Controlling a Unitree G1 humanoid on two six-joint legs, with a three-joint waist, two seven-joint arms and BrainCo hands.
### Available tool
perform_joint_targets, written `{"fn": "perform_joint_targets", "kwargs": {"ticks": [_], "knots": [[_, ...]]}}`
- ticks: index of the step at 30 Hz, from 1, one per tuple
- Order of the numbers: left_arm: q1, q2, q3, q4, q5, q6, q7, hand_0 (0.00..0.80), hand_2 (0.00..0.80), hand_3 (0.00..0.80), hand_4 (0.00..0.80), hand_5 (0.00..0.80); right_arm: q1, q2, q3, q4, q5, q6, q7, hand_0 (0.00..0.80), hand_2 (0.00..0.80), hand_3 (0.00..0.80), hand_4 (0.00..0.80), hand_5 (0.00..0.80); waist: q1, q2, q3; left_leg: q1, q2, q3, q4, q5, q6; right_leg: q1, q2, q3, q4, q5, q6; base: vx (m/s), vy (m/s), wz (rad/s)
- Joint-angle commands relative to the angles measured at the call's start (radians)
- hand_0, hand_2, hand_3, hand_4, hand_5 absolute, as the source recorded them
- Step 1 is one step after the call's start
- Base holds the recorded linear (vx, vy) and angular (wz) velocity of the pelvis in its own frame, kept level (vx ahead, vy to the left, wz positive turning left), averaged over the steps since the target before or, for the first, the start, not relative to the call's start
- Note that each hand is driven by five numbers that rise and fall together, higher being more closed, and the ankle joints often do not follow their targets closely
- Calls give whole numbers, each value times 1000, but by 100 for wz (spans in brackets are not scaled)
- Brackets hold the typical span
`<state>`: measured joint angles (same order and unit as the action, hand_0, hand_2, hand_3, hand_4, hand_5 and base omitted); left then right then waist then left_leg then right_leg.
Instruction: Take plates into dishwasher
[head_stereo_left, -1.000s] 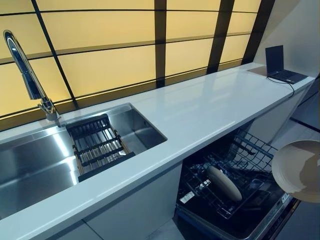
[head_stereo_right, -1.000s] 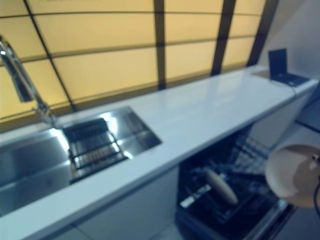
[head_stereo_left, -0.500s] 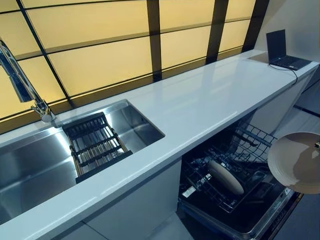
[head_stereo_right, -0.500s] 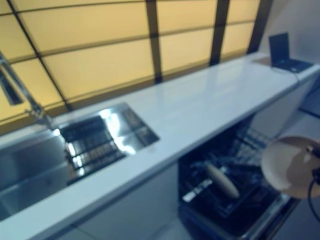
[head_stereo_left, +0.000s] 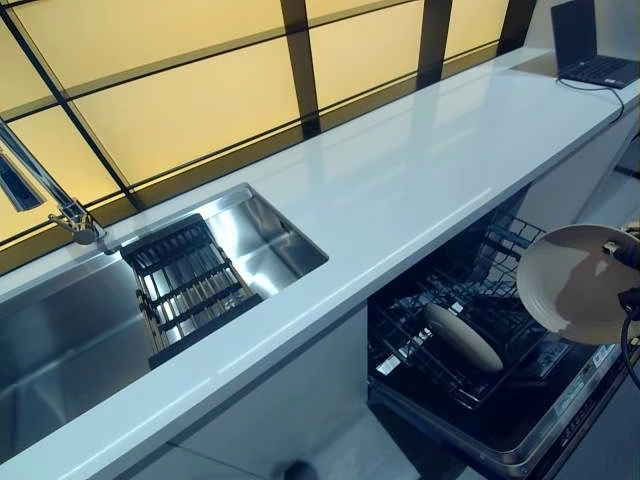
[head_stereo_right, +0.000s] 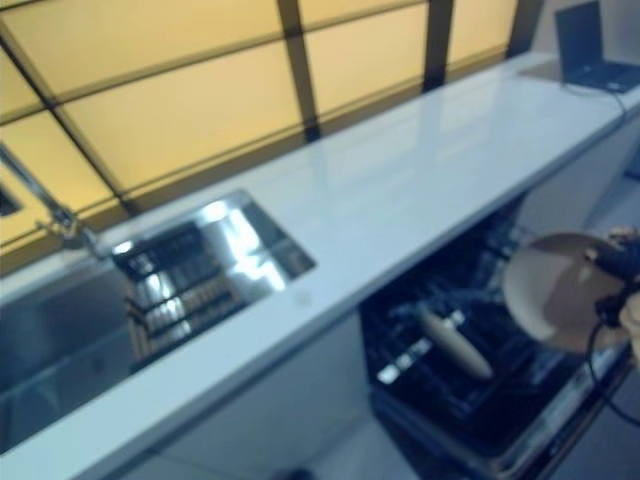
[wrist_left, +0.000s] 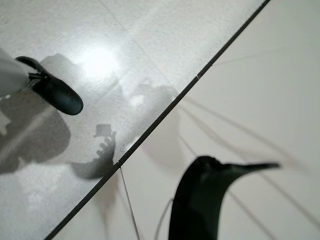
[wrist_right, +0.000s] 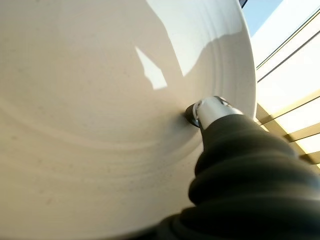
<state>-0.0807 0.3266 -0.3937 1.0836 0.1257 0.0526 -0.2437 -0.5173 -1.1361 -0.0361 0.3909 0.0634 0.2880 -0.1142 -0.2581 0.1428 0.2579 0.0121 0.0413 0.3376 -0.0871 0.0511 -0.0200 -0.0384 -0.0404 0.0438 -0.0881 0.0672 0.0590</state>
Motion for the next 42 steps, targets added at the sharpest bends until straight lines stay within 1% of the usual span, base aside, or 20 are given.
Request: {"fn": "perform_joint_targets", "kwargs": {"ticks": [1,5,9,12,16,20,24,27,30,34,38,39,42], "knots": [[-22,17,-41,36,-33,-9,14,0,0,0,0,0,-121,-17,25,-65,-90,-27,-51,800,800,800,800,800,25,-39,-25,56,-27,-33,10,-103,-3,-64,-16,-57,42,-8,69,0,0,0],[-27,13,-43,33,-40,-9,14,0,0,0,0,0,-137,-9,41,-79,-104,-19,-45,800,800,800,800,800,24,-29,-17,53,-28,-32,11,-102,-4,-68,-19,-58,44,-10,69,-3,6,-1],[-32,2,-39,33,-46,-21,14,0,0,0,0,0,-137,25,65,-117,-155,-12,-54,800,800,800,800,800,19,-1,-1,45,-31,-27,14,-100,-7,-78,-27,-61,50,-13,68,-11,32,-5],[-33,-2,-40,30,-46,-25,15,0,0,0,0,0,-127,41,66,-133,-180,-9,-56,800,800,800,800,800,17,7,4,44,-33,-26,16,-102,-6,-82,-31,-62,53,-14,68,-2,6,-1],[-38,-15,-45,25,-49,-35,16,0,0,0,0,0,-126,66,77,-151,-231,-8,-70,800,800,800,800,800,14,31,18,42,-38,-23,21,-105,-6,-90,-40,-61,59,-16,68,-1,12,-2],[-36,-22,-50,17,-58,-44,22,0,0,0,0,0,-145,85,94,-161,-249,12,-75,800,800,800,800,800,16,50,27,36,-42,-24,25,-105,-8,-93,-47,-63,60,-17,68,-2,20,-6],[-37,-26,-51,16,-63,-48,24,0,0,0,0,0,-147,96,101,-163,-259,15,-77,800,800,800,800,800,18,56,30,34,-43,-25,24,-103,-10,-93,-49,-65,59,-17,67,-1,6,-3],[-39,-31,-46,13,-65,-54,23,0,0,0,0,0,-124,125,109,-168,-327,6,-83,800,800,800,800,800,22,60,31,32,-44,-29,23,-101,-11,-90,-51,-71,57,-18,68,0,0,0],[-38,-34,-50,8,-68,-53,22,0,0,0,0,0,-112,138,117,-165,-350,-1,-91,800,800,800,800,800,27,63,30,32,-44,-33,21,-99,-10,-89,-52,-76,55,-18,69,0,0,0],[-42,-39,-55,4,-74,-53,27,0,0,0,0,0,-131,161,144,-150,-360,4,-119,800,800,800,800,800,38,69,35,27,-47,-43,19,-95,-11,-91,-53,-80,54,-17,67,-6,-1,1],[-46,-43,-60,1,-89,-52,29,0,0,0,0,0,-160,172,172,-137,-400,-4,-132,800,800,800,800,800,46,76,40,22,-49,-50,18,-92,-12,-93,-56,-84,53,-17,68,-11,4,3],[-46,-45,-59,-2,-90,-53,28,0,0,0,0,0,-170,182,189,-137,-407,6,-144,800,800,800,800,800,50,80,40,19,-51,-53,17,-91,-12,-93,-58,-86,52,-17,67,-14,14,6],[-45,-47,-60,-8,-96,-51,28,0,0,0,0,0,-175,192,201,-136,-425,9,-156,800,800,800,800,800,54,85,42,17,-53,-58,16,-88,-13,-94,-59,-87,52,-17,68,-4,4,2]]}}
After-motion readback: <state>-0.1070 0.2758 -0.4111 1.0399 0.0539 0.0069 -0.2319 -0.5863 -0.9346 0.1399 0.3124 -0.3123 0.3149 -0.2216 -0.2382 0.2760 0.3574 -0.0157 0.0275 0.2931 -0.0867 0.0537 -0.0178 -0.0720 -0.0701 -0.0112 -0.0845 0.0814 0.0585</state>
